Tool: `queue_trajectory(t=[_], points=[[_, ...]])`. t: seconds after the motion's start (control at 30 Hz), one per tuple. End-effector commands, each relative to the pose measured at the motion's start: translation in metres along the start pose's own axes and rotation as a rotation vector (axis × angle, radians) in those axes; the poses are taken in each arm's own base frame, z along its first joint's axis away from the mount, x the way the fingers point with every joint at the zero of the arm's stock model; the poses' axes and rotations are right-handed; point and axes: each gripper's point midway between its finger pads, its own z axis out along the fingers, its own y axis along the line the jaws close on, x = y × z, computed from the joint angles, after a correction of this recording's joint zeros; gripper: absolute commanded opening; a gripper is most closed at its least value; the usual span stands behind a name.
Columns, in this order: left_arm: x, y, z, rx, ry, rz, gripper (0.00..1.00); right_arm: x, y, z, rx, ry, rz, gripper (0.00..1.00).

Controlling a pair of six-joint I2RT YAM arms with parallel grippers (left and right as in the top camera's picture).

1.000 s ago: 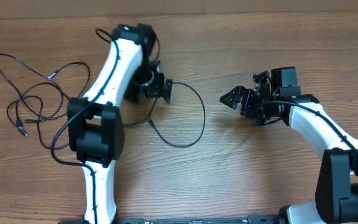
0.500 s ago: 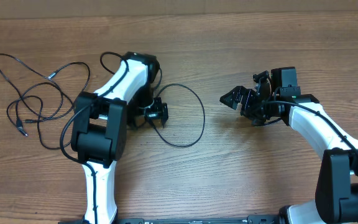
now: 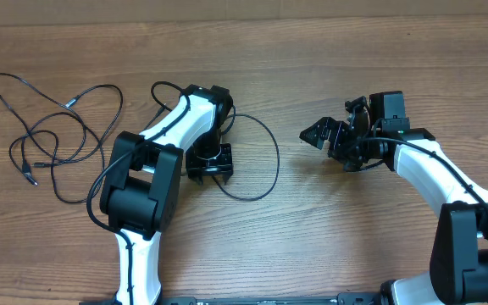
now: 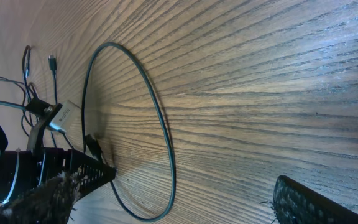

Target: Untangle cables

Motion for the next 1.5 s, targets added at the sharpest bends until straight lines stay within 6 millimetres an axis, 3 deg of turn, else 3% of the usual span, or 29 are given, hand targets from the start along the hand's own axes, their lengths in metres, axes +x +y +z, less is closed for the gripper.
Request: queue_trajectory(t=[0.0, 0.1, 0.23, 0.33, 0.43, 0.6, 0.77, 0.9, 1.03, 1.17, 1.2, 1.23, 1.37, 1.47], points=[[0.002, 0.003, 0.022, -0.029, 0.057, 0.048, 0.77, 0.000, 0.003, -0.003, -0.002, -0.013, -0.022, 1.00], [0.001, 0.001, 0.002, -0.034, 0.049, 0.100, 0.81, 0.000, 0.004, -0.003, -0.002, -0.014, -0.022, 1.00], [-0.015, -0.001, -0.035, -0.050, -0.064, 0.124, 0.89, 0.000, 0.003, -0.003, -0.002, -0.013, -0.022, 1.00], [-0.028, 0.007, -0.062, -0.115, -0.156, 0.128, 0.93, 0.000, 0.003, -0.003, -0.002, -0.013, -0.021, 1.00], [-0.036, 0.017, -0.073, -0.188, -0.203, 0.128, 0.93, 0.000, 0.003, -0.003, -0.002, -0.013, -0.021, 1.00], [-0.033, 0.024, -0.061, -0.216, -0.176, 0.126, 0.80, 0.000, 0.003, -0.003, -0.002, -0.013, -0.022, 1.00], [-0.025, 0.026, -0.034, -0.207, -0.134, 0.118, 0.77, 0.000, 0.003, -0.003, -0.002, -0.013, -0.022, 1.00], [-0.021, 0.021, -0.012, -0.157, -0.108, 0.119, 0.65, 0.000, 0.004, -0.003, -0.002, -0.014, -0.022, 1.00], [-0.020, 0.017, 0.000, -0.126, -0.103, 0.119, 0.23, 0.000, 0.004, -0.003, -0.002, -0.014, -0.022, 1.00], [-0.019, 0.016, 0.001, -0.116, -0.102, 0.120, 0.18, 0.000, 0.004, -0.003, -0.002, -0.014, -0.022, 1.00], [-0.020, 0.015, 0.001, -0.114, -0.105, 0.120, 0.15, 0.000, 0.003, -0.003, -0.002, -0.013, -0.022, 1.00], [-0.020, 0.015, 0.001, -0.113, -0.106, 0.121, 0.05, 0.000, 0.003, -0.003, -0.002, -0.013, -0.022, 1.00], [-0.025, 0.012, -0.003, -0.100, -0.124, 0.123, 0.04, 0.000, 0.003, -0.003, -0.002, -0.013, -0.022, 1.00], [-0.032, 0.006, -0.020, -0.073, -0.160, 0.120, 0.04, 0.000, 0.003, -0.003, -0.002, -0.013, -0.022, 1.00]])
